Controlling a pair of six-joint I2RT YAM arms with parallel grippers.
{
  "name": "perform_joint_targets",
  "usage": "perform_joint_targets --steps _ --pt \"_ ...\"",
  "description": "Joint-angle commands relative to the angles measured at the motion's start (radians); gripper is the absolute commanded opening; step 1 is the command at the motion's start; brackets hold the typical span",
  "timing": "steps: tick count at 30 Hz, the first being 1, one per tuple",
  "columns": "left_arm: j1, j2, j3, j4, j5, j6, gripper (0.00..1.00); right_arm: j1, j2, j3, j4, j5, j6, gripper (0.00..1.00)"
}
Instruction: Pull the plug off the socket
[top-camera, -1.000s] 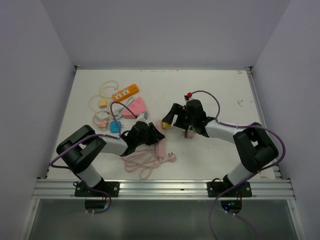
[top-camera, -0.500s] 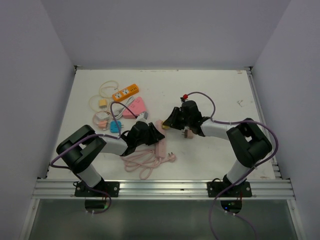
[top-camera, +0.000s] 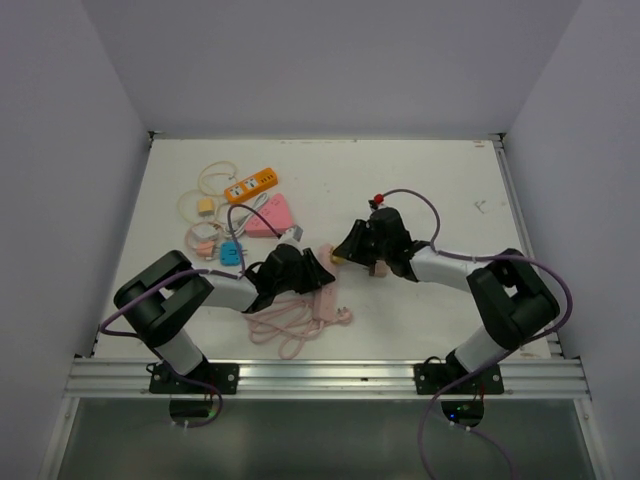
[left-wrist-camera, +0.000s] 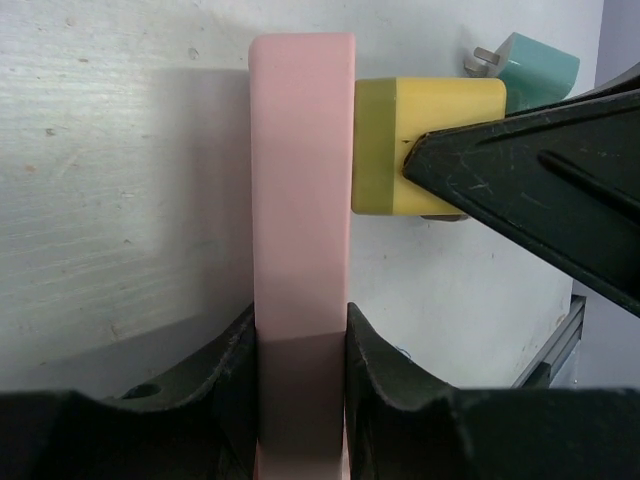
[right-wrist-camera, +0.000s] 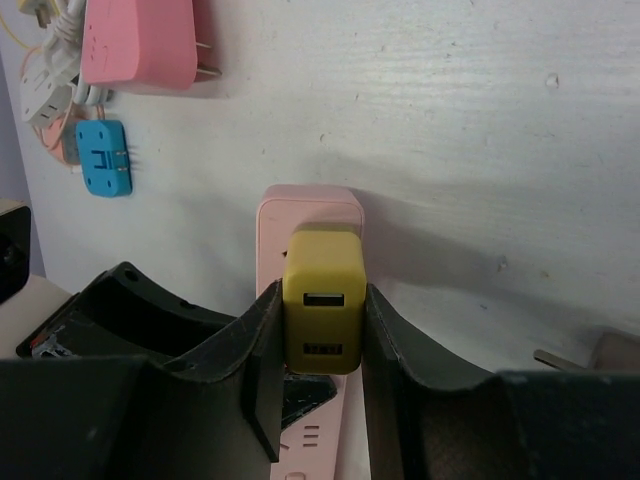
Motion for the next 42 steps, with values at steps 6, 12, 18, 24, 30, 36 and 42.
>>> perform_joint_targets --steps 6,12,18,24,30,36,42 --pt "0.026 0.050 -0.033 -0.342 -0.155 -0.010 0.00 -0.051 -0.191 -0.085 0.101 0.057 0.013 0.00" --pt "0.036 0.057 -0.035 -0.362 -0.160 -0.030 0.00 -0.071 -0.232 -0.157 0.204 0.037 0.042 0.00" --pt "0.040 0.060 -0.033 -0.368 -0.160 -0.036 0.00 -0.073 -0.245 -0.176 0.241 0.026 0.051 0.00" --pt "0.042 0.047 -0.046 -0.339 -0.147 -0.024 0.00 -0.151 -0.288 -0.160 0.154 0.028 0.034 0.00" --pt "0.040 0.045 -0.052 -0.296 -0.124 -0.001 0.00 -0.377 -0.381 -0.192 0.071 -0.012 -0.019 0.00" --pt "0.040 0.060 -0.047 -0.262 -0.097 0.024 0.00 -0.548 -0.397 -0.202 -0.011 -0.041 -0.058 0.00" --pt "0.040 0.050 -0.055 -0.241 -0.080 0.034 0.00 -0.620 -0.244 -0.212 0.052 -0.155 -0.043 0.00"
